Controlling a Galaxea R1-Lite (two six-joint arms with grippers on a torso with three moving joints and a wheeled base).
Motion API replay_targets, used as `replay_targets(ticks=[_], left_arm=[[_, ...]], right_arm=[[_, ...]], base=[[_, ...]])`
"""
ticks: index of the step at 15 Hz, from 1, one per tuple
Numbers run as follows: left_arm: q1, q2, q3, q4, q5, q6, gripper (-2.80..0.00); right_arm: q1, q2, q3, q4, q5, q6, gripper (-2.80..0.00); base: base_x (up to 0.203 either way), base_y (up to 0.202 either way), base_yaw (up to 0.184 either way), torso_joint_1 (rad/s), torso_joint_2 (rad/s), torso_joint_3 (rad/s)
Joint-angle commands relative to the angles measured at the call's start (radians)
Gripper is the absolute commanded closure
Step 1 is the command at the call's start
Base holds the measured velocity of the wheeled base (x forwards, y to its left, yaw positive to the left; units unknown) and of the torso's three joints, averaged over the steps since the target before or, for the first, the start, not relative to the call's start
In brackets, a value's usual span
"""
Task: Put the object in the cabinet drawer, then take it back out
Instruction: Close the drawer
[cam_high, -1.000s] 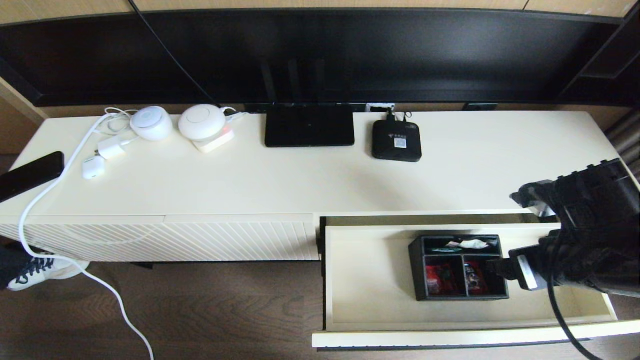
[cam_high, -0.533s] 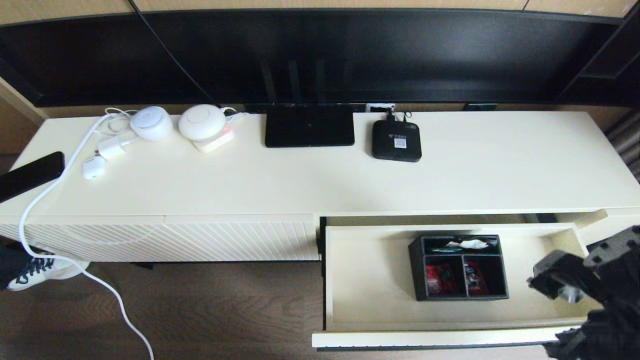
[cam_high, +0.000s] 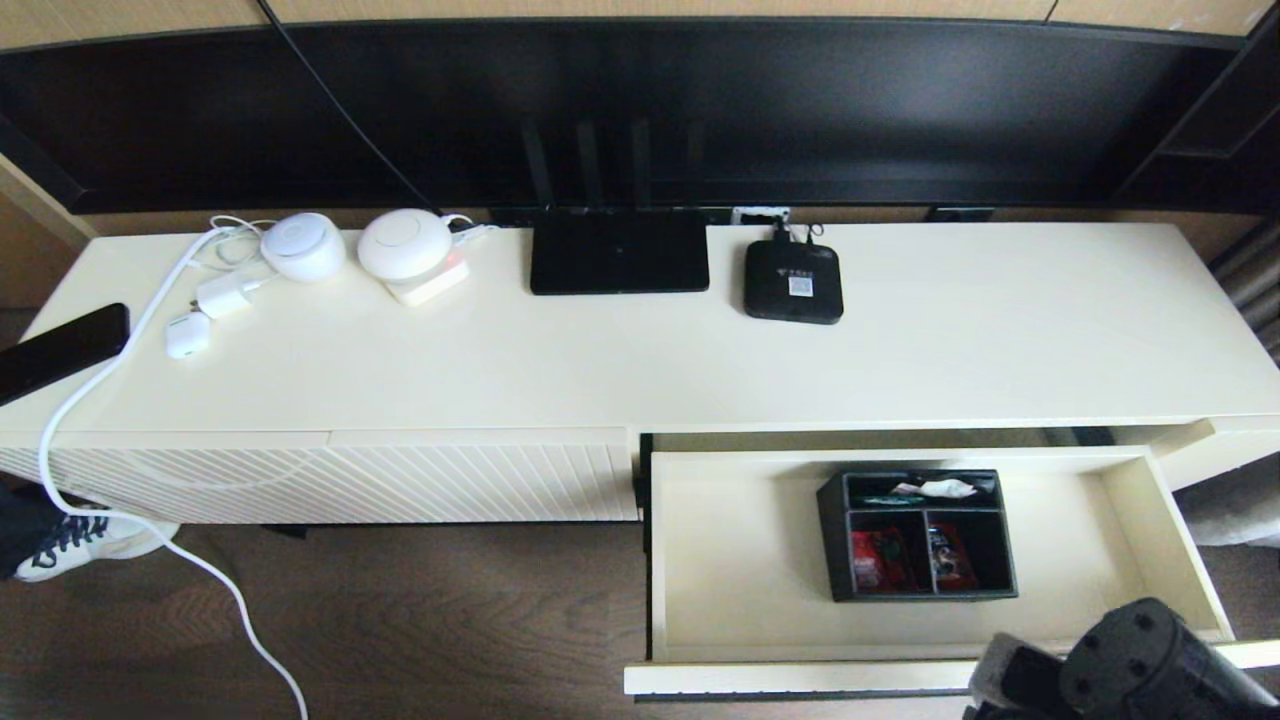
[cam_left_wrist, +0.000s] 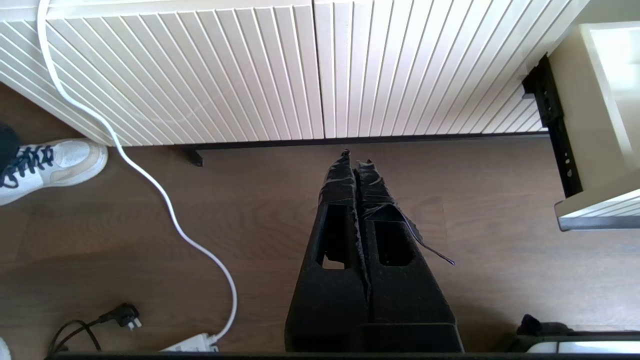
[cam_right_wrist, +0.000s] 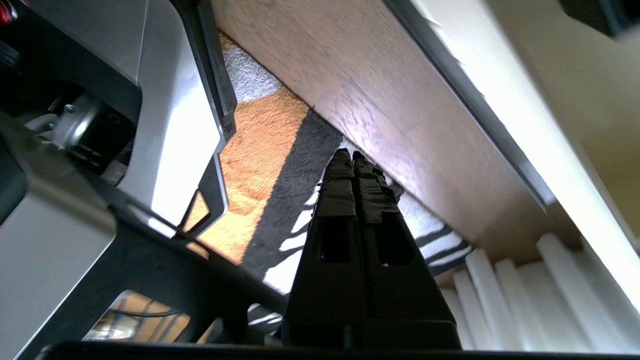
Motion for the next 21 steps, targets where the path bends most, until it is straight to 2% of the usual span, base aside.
replay_targets(ticks=[1, 6, 10, 13, 15, 18, 21], left_arm=[[0.000, 0.000, 0.000, 0.000, 0.000, 0.000, 0.00], [0.000, 0.000, 0.000, 0.000, 0.000, 0.000, 0.00], [0.000, 0.000, 0.000, 0.000, 0.000, 0.000, 0.00], [0.000, 0.000, 0.000, 0.000, 0.000, 0.000, 0.00], [0.000, 0.000, 0.000, 0.000, 0.000, 0.000, 0.00], [0.000, 0.000, 0.000, 0.000, 0.000, 0.000, 0.00], [0.000, 0.000, 0.000, 0.000, 0.000, 0.000, 0.00]], right_arm=[[0.006, 0.104, 0.060, -0.136, -0.003, -0.025, 0.00], [0.004, 0.228, 0.103, -0.324, -0.023, -0.039, 0.00], [-0.011, 0.325, 0.106, -0.524, -0.137, -0.034, 0.00], [-0.028, 0.369, 0.102, -0.662, -0.152, -0.032, 0.00], [-0.041, 0.377, 0.085, -0.697, -0.163, -0.030, 0.00], [-0.063, 0.395, 0.043, -0.707, -0.229, -0.026, 0.00], [-0.104, 0.416, 0.008, -0.774, -0.235, -0.032, 0.00]], base=[[0.000, 0.000, 0.000, 0.000, 0.00, 0.000], [0.000, 0.000, 0.000, 0.000, 0.00, 0.000], [0.000, 0.000, 0.000, 0.000, 0.00, 0.000], [0.000, 0.000, 0.000, 0.000, 0.00, 0.000], [0.000, 0.000, 0.000, 0.000, 0.00, 0.000], [0.000, 0.000, 0.000, 0.000, 0.00, 0.000], [0.000, 0.000, 0.000, 0.000, 0.00, 0.000]])
